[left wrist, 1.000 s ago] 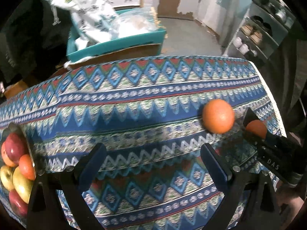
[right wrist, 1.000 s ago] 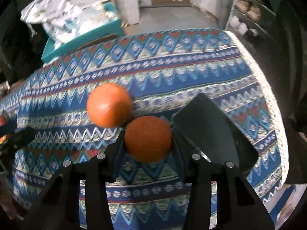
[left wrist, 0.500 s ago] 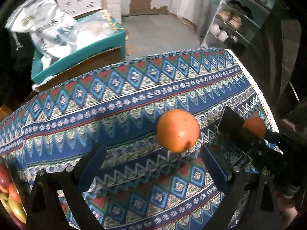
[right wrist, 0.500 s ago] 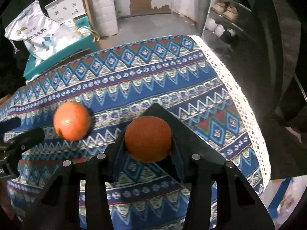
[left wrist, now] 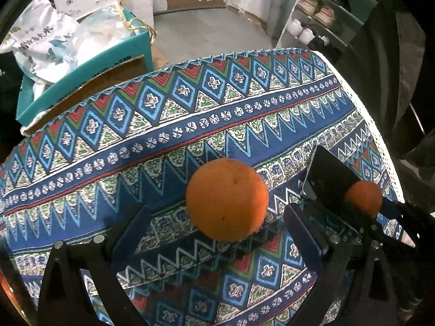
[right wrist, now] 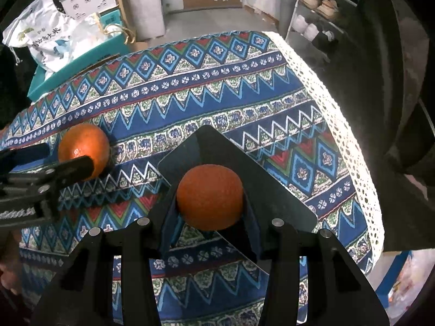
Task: Organize fruits
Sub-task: 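Close the right tool on one orange while the left tool grips the other, then lift and carry both oranges toward the glass bowl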
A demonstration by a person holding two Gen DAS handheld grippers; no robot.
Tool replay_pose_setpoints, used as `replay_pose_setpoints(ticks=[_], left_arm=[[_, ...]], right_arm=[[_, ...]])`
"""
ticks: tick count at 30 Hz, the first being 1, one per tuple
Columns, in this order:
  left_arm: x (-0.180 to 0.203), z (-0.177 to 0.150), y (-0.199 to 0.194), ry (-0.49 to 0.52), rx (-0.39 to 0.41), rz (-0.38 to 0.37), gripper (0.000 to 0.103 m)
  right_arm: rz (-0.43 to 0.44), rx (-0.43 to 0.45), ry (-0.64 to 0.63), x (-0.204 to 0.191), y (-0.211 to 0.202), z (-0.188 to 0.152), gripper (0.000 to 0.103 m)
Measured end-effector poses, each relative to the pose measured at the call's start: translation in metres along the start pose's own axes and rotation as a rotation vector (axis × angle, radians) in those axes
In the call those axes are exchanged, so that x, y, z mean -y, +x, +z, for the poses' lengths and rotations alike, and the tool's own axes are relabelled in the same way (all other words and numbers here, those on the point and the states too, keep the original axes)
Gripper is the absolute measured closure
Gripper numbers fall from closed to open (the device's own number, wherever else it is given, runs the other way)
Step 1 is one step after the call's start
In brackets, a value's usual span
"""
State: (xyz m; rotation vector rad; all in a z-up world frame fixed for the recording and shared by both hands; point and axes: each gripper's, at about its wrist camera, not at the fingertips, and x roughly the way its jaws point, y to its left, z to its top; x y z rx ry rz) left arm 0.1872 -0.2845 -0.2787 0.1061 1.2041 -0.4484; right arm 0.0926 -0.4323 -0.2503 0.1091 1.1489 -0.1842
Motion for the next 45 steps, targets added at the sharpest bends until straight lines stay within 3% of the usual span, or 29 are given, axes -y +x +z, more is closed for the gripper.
replay_pose_setpoints(ticks=[3, 5, 10, 15, 21, 45], left_arm=[[0.000, 0.003, 0.008, -0.014, -0.013, -0.012, 0.006], [-0.001, 0.004, 0.013, -0.020, -0.030, -0.022, 0.020], [-0.004, 0.003, 0.021, -0.038, -0.066, -0.085, 0.039], [0.000, -0.001, 0.017, -0.004, -0.048, -0.027, 0.040], [-0.005, -0.011, -0.001, -0.006, -0.017, -0.021, 0.040], [-0.027, -0.028, -0.127, 0.011, 0.175, 0.007, 0.041]], right_arm=[[-0.005, -0.004, 0.002, 0.002, 0.001, 0.000, 0.059], [0.000, -0.005, 0.011, 0.003, 0.001, 0.000, 0.059], [0.002, -0.005, 0.013, 0.003, 0.001, 0.001, 0.059], [0.003, 0.001, 0.011, 0.001, -0.001, 0.002, 0.059], [0.002, 0.028, 0.009, -0.001, -0.011, 0.005, 0.059], [0.034, 0.181, -0.076, -0.033, -0.093, 0.020, 0.059]])
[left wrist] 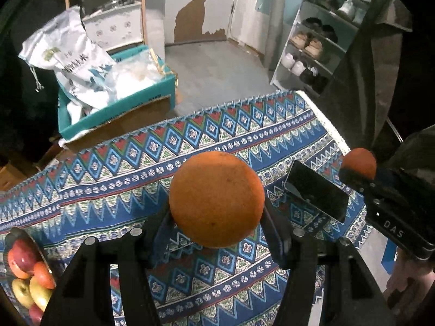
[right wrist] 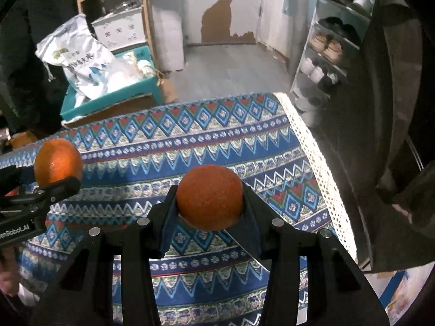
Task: Organize fruits
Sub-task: 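Lift and carry both oranges toward the glass bowl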
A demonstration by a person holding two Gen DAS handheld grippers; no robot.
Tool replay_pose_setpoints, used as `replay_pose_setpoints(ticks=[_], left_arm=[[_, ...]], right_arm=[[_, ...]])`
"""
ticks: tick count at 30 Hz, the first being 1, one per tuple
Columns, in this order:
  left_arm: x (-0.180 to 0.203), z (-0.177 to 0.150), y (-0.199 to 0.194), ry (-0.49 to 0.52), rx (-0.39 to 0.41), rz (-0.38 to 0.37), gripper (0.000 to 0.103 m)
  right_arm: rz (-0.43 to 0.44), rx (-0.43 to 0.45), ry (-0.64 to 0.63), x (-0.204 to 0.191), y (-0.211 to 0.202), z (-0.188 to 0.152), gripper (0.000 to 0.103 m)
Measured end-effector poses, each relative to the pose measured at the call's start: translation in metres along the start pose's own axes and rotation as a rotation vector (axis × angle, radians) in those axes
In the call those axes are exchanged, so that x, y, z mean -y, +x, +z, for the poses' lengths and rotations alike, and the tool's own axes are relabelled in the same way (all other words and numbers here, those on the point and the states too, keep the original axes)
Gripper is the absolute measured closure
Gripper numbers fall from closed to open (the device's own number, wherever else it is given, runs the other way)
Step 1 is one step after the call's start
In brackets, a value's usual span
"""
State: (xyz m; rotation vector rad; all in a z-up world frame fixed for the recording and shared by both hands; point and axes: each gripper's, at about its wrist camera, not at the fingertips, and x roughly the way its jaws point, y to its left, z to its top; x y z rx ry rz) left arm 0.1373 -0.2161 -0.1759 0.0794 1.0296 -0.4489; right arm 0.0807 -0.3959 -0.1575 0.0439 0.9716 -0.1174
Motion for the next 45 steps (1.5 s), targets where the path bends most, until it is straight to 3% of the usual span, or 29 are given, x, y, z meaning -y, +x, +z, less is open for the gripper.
replay_pose_setpoints(ticks=[24, 45], left_arm=[[-0.009, -0.018, -0.107, -0.005, 0.183, 0.001, 0.041], [-0.083, -0.056, -0.167, -0.137, 0.259, 0.075, 0.041]], right_arm=[[0.074, 0.157, -0.075, -0.041, -0.075, 0.018, 0.059], [0.200, 0.225, -0.196, -0.134, -0.113, 0.031, 0.059]])
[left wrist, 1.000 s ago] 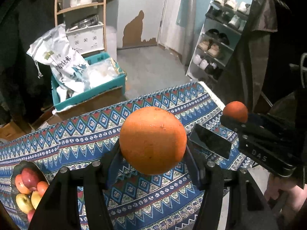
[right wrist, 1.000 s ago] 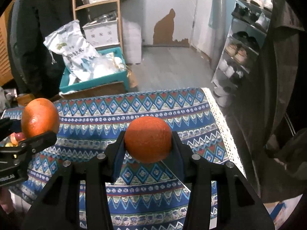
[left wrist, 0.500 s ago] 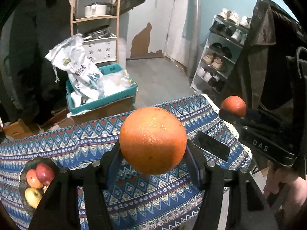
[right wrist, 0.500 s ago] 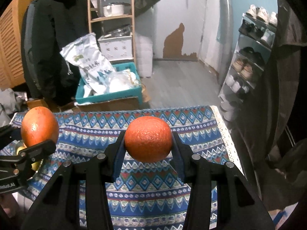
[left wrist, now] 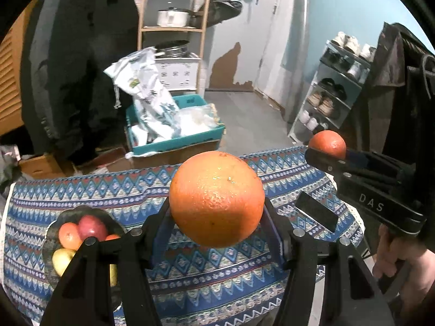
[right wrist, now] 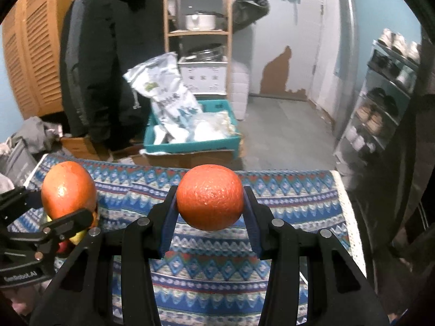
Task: Organize fruits
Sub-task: 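Lift and carry both oranges toward the glass bowl, then lower both oranges into the bowl and open both tools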
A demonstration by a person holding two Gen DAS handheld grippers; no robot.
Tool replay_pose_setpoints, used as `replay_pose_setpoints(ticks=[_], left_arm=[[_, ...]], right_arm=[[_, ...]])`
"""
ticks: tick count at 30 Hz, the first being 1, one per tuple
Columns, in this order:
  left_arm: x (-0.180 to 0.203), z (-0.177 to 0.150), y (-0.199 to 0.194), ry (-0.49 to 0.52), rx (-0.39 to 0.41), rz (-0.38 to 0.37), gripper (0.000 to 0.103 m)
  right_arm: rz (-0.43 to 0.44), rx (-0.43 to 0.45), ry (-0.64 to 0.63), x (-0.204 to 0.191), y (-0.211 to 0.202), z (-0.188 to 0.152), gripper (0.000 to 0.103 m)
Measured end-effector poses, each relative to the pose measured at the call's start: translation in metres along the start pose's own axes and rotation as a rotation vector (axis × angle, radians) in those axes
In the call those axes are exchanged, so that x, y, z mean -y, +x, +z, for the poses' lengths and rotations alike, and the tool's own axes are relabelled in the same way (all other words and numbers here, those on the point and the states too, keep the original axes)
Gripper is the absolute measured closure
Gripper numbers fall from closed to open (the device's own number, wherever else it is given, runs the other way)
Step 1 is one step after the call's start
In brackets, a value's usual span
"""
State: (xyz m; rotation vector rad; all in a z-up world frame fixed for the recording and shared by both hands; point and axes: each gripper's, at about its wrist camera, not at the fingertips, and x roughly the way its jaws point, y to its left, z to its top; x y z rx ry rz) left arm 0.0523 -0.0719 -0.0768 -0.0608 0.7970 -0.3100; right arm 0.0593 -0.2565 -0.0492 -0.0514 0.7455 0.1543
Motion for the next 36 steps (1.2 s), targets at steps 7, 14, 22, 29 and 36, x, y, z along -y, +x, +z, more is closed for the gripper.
replay_pose_setpoints(ticks=[7, 14, 22, 29, 36], left_arm=[[-0.038, -0.004, -0.014, -0.074, 0.016, 0.042, 0.041], [-0.070, -0.011, -0.024, -0.132, 0.024, 0.075, 0.041], [-0.106, -0.022, -0.032, -0.197, 0.017, 0.112, 0.041], [-0.134, -0.031, -0.038, -0.246, 0.014, 0.147, 0.041], [-0.169, -0.048, -0.036, -0.302, -0.008, 0.191, 0.041]], right_arm=[[0.064, 0.002, -0.046, -0.042, 0.008, 0.012, 0.059], [0.117, -0.004, -0.083, -0.078, 0.017, 0.021, 0.059], [0.169, -0.020, -0.125, -0.119, 0.030, 0.027, 0.059], [0.213, -0.039, -0.152, -0.153, 0.044, 0.030, 0.059], [0.244, -0.067, -0.178, -0.183, 0.062, 0.031, 0.059]])
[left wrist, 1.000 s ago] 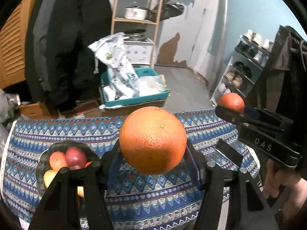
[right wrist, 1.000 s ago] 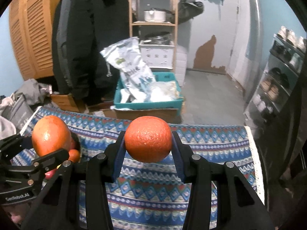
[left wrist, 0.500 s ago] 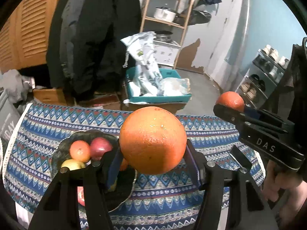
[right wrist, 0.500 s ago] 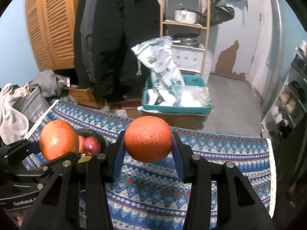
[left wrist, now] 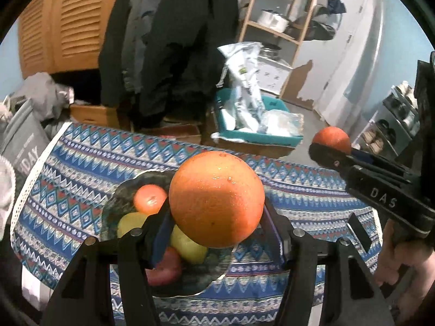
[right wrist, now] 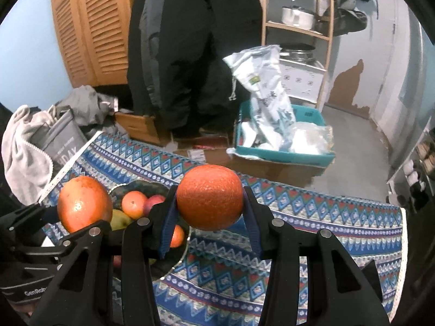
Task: Organize fruits
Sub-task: 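Lower both oranges into the bowl and open both tools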
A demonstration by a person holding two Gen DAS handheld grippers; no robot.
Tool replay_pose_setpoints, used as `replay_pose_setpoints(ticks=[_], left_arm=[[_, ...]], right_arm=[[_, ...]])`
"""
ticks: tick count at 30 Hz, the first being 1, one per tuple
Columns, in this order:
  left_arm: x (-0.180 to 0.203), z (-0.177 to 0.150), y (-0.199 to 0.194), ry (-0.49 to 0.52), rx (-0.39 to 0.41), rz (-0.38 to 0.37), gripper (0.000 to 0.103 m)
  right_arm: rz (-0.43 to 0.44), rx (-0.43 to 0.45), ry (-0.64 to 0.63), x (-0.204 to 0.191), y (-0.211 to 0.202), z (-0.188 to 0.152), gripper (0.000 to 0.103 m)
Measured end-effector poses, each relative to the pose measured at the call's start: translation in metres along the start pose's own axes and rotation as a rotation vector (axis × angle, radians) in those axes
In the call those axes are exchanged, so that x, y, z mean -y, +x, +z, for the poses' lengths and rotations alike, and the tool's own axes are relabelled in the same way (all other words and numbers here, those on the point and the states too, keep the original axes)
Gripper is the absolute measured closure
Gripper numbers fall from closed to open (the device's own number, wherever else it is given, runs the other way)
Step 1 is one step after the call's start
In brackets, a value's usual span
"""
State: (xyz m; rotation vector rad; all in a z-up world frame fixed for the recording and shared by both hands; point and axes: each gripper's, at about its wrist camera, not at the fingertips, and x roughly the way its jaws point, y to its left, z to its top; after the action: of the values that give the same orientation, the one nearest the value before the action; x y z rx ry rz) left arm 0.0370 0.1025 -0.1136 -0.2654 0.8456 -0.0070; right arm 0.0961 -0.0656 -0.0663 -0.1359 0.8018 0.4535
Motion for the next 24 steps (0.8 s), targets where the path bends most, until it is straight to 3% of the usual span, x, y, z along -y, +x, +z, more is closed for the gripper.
replay_pose_setpoints(ticks=[11, 24], left_arm=[[-0.052, -0.013, 0.033, -0.085, -0.084, 0.052, 0.041], [-0.078, -0.031, 0.073, -0.145, -0.201, 0.080, 0.040]], right_arm=[[0.062, -0.081, -0.012, -0.029, 0.047, -0.005, 0.059], [0.088, -0.187, -0.035, -0.050, 0.095, -0.025, 0.059]])
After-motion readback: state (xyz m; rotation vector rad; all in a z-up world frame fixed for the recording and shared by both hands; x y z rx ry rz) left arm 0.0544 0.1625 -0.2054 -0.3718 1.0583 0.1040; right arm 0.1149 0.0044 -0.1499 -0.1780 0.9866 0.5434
